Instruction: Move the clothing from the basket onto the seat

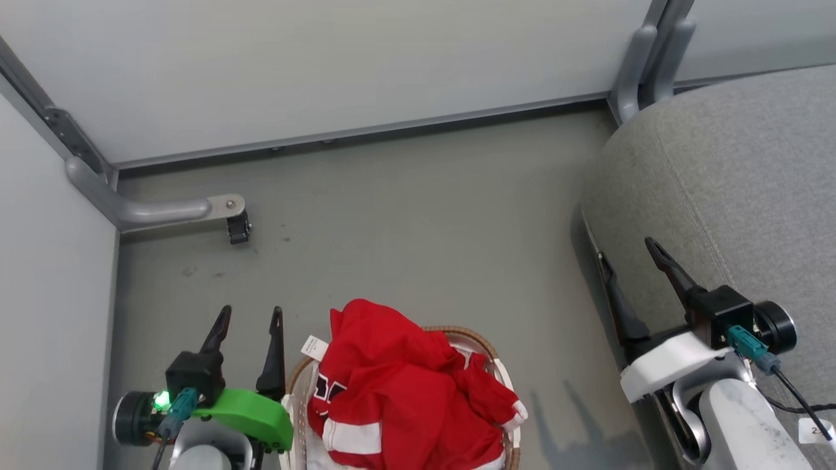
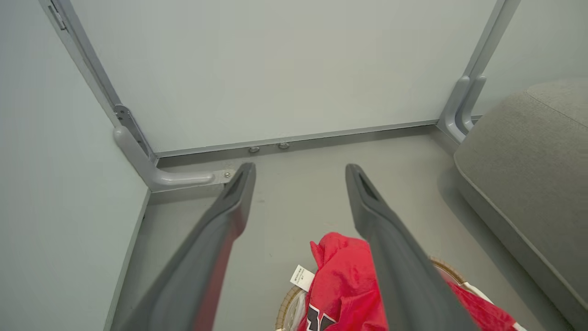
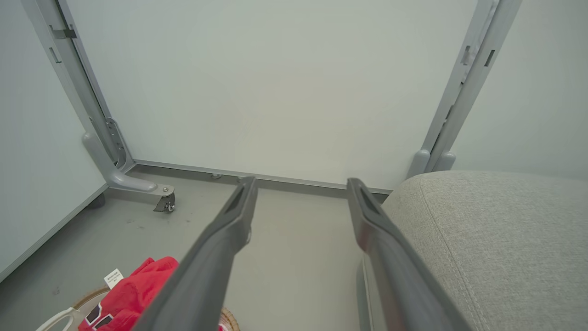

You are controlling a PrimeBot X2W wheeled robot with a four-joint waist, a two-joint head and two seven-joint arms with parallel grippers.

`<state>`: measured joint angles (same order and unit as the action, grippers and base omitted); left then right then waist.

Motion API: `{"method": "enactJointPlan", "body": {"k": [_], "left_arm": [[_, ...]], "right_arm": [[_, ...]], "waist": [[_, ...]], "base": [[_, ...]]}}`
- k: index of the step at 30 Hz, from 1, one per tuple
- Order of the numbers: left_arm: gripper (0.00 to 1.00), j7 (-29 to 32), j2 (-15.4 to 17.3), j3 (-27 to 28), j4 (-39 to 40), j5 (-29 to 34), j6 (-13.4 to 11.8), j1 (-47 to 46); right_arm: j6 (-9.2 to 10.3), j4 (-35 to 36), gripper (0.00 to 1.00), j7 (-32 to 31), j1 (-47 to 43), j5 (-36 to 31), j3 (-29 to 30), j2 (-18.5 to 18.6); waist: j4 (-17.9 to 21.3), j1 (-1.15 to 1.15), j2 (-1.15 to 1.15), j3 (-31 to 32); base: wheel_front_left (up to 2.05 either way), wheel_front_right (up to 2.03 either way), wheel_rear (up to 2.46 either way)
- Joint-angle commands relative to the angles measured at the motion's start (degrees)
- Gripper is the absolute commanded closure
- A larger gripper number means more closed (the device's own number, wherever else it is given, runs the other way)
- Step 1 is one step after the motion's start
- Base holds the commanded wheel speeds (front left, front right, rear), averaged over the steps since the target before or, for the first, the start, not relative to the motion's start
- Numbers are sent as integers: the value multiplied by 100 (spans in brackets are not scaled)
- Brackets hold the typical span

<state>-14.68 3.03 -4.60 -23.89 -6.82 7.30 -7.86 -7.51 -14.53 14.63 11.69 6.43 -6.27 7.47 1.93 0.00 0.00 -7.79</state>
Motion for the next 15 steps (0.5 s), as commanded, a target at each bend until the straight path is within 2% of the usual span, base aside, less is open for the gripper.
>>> {"method": "enactJointPlan", "body": {"k": [1, 15], "left_arm": [[0, -39, 11, -71, -75, 104, 18, -226], [0, -50, 8, -969, -1389, -221, 24, -1247]], "right_arm": [[4, 61, 0, 46, 151, -131, -18, 11], [5, 230, 0, 63, 746, -168, -159, -90]], "waist": [[225, 0, 0, -559], [617, 0, 0, -1937]], "base": [[0, 0, 0], [0, 0, 0]]}}
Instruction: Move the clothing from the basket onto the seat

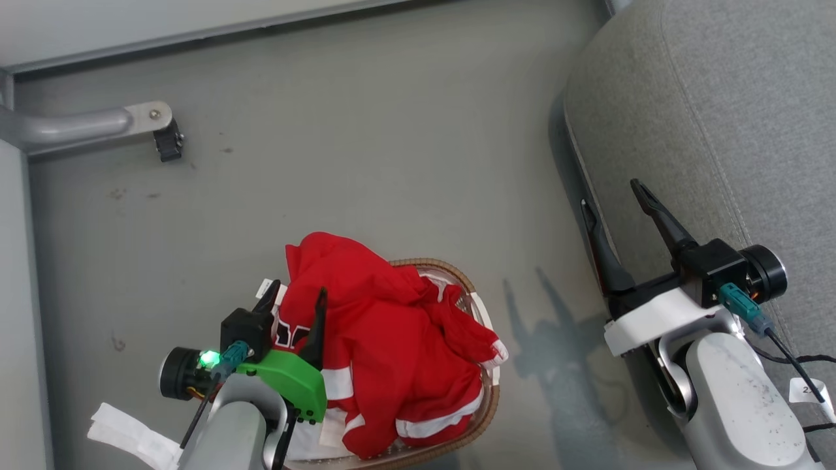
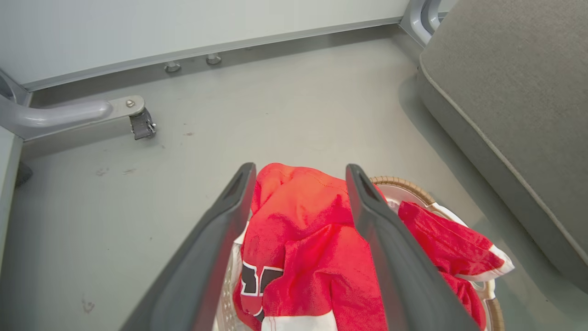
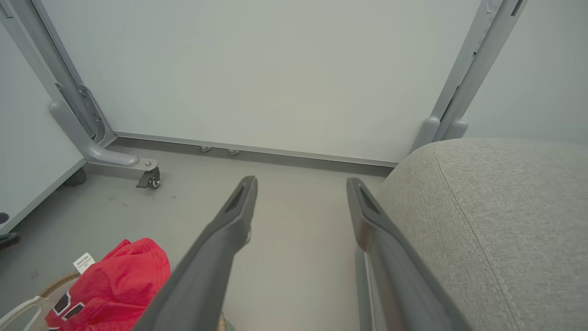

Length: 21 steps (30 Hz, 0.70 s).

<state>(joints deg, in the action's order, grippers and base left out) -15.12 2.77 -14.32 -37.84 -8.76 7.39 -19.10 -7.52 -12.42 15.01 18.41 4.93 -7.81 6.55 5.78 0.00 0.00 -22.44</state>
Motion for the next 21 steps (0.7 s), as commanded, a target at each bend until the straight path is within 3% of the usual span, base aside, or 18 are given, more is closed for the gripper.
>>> {"method": "enactJointPlan", "body": {"k": [1, 12, 21], "left_arm": [[0, -6, 36, -48, -99, -71, 16, -184], [0, -6, 104, -693, -888, -548, 17, -679], [0, -5, 69, -1335, -1615, -1396, 17, -940]], "right_arm": [[6, 39, 0, 24, 117, -16, -12, 1], [6, 142, 0, 24, 370, -38, -60, 94], [6, 276, 0, 24, 428, -86, -5, 162]], "waist": [[251, 0, 0, -552], [303, 0, 0, -1217], [356, 0, 0, -1621]], "base": [[0, 0, 0], [0, 0, 0], [0, 0, 0]]}}
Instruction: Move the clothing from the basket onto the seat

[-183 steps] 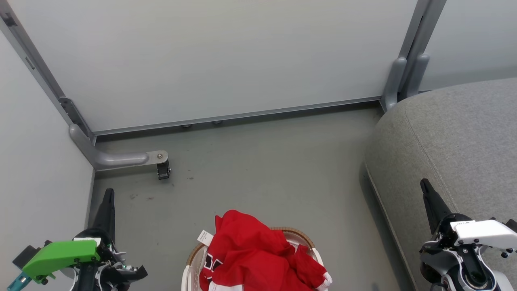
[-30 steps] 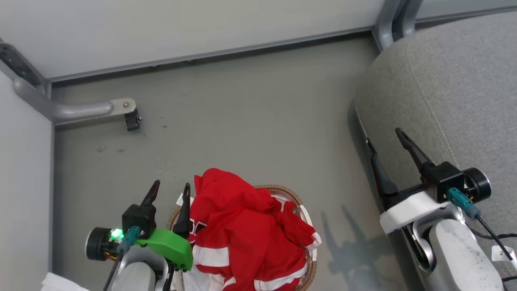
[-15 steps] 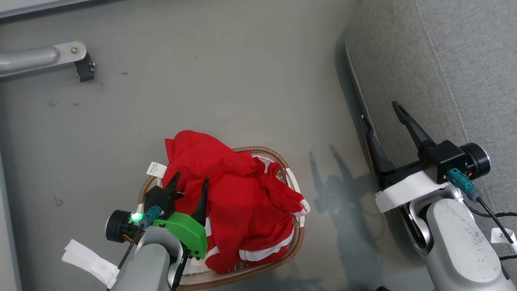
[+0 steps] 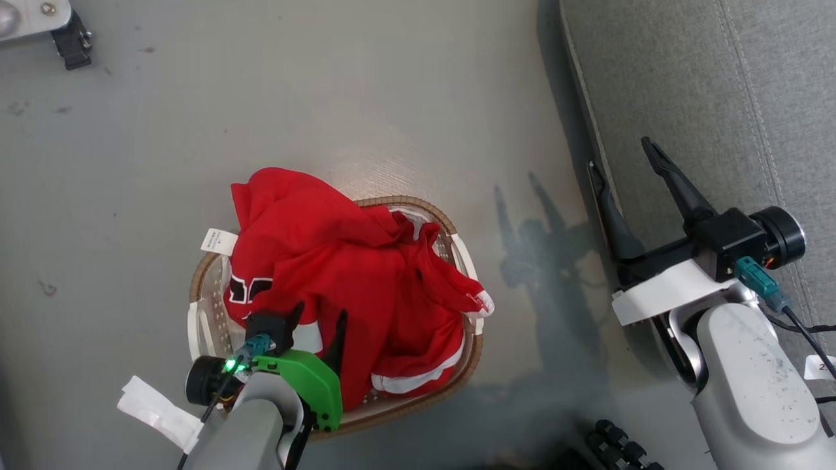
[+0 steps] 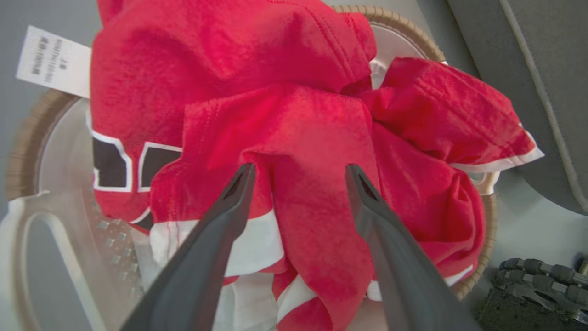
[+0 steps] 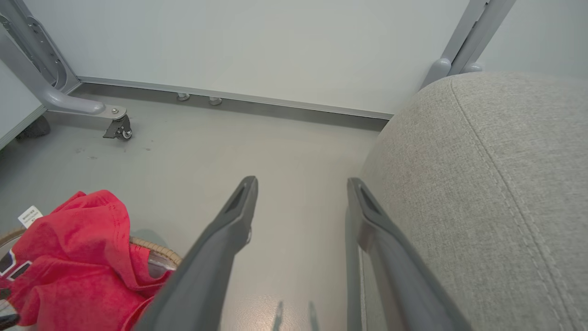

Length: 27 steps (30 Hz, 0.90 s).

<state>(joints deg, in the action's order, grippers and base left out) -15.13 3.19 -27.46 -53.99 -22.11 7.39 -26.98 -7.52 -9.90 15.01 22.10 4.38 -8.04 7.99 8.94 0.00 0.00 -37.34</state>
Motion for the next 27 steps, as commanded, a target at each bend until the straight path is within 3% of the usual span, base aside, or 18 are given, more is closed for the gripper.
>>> {"method": "enactJointPlan", "body": {"k": [1, 11, 27], "left_arm": [[0, -5, 20, -127, -72, -177, 17, -181], [0, -5, 68, -878, -282, -1101, 17, -555], [0, 53, 216, -1694, -1289, -1658, 17, -1489]], "right_arm": [[6, 48, 0, 24, 53, -40, 36, 14], [6, 199, 0, 24, 102, -95, 84, -55], [6, 339, 0, 24, 190, -65, 118, -226]], "waist": [[45, 0, 0, -183], [135, 0, 0, -607], [324, 0, 0, -1141]], "base": [[0, 0, 0], [0, 0, 0], [0, 0, 0]]}}
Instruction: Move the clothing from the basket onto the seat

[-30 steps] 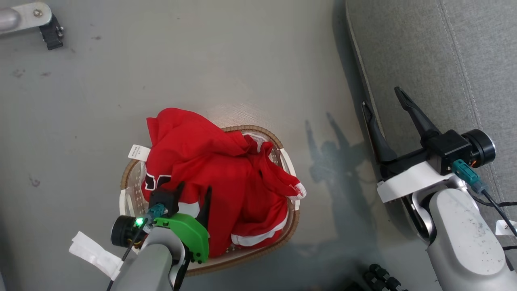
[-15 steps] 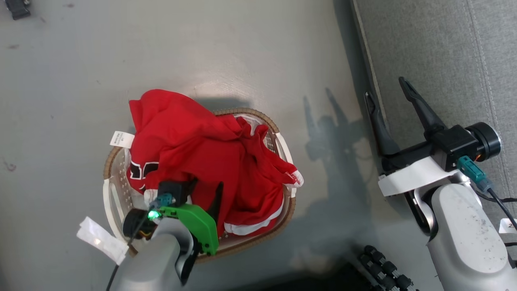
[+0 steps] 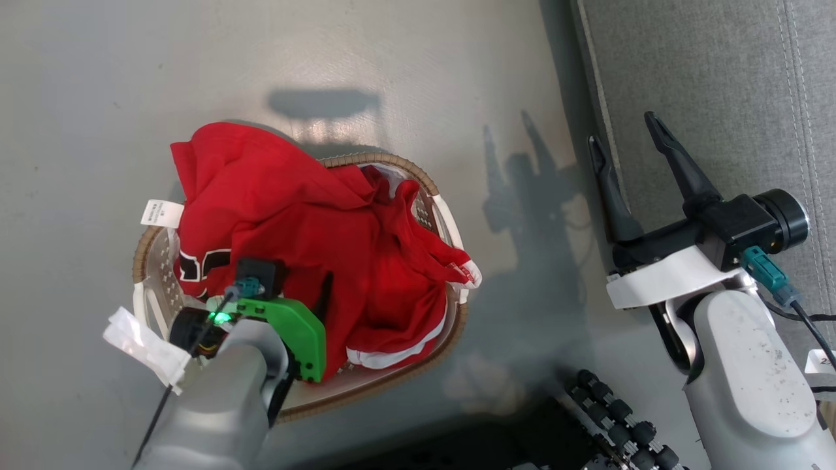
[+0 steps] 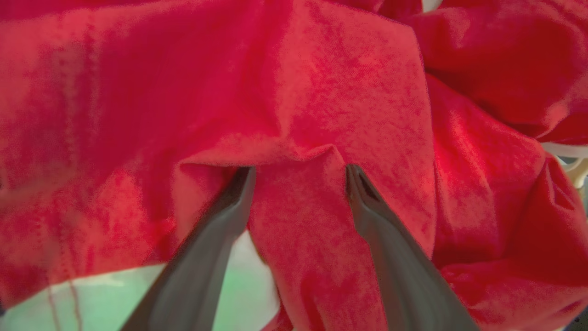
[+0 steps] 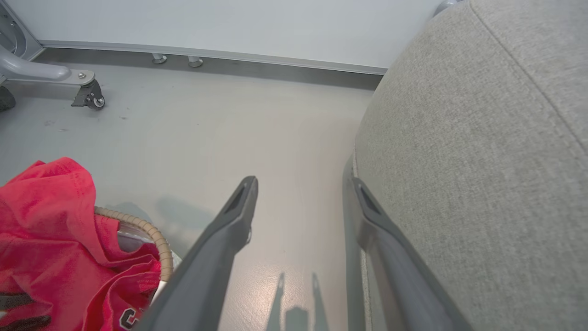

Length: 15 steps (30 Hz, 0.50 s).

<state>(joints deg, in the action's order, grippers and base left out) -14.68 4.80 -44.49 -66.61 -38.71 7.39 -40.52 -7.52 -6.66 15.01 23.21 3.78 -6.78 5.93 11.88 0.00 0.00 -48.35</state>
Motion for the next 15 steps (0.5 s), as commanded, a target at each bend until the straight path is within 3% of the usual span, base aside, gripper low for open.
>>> {"method": "enactJointPlan", "body": {"k": [1, 13, 14, 15], "left_arm": [[0, 31, 57, -27, -125, 15, 17, -189], [0, 234, -47, -323, -578, 25, 15, -524], [74, 234, -57, -347, -562, -9, 16, -511], [100, 247, -68, -383, -535, -45, 16, -482]], "right_arm": [[6, 20, 0, 24, 83, -9, -14, -26], [6, 29, 0, 24, 72, 18, -8, -80], [6, 26, 0, 24, 68, 20, -6, -84], [6, 20, 0, 24, 64, 24, 1, -86]], "waist": [[37, 0, 0, -56], [87, 0, 0, -262], [86, 0, 0, -263], [83, 0, 0, -260]], "base": [[0, 0, 0], [0, 0, 0], [0, 0, 0], [0, 0, 0]]}}
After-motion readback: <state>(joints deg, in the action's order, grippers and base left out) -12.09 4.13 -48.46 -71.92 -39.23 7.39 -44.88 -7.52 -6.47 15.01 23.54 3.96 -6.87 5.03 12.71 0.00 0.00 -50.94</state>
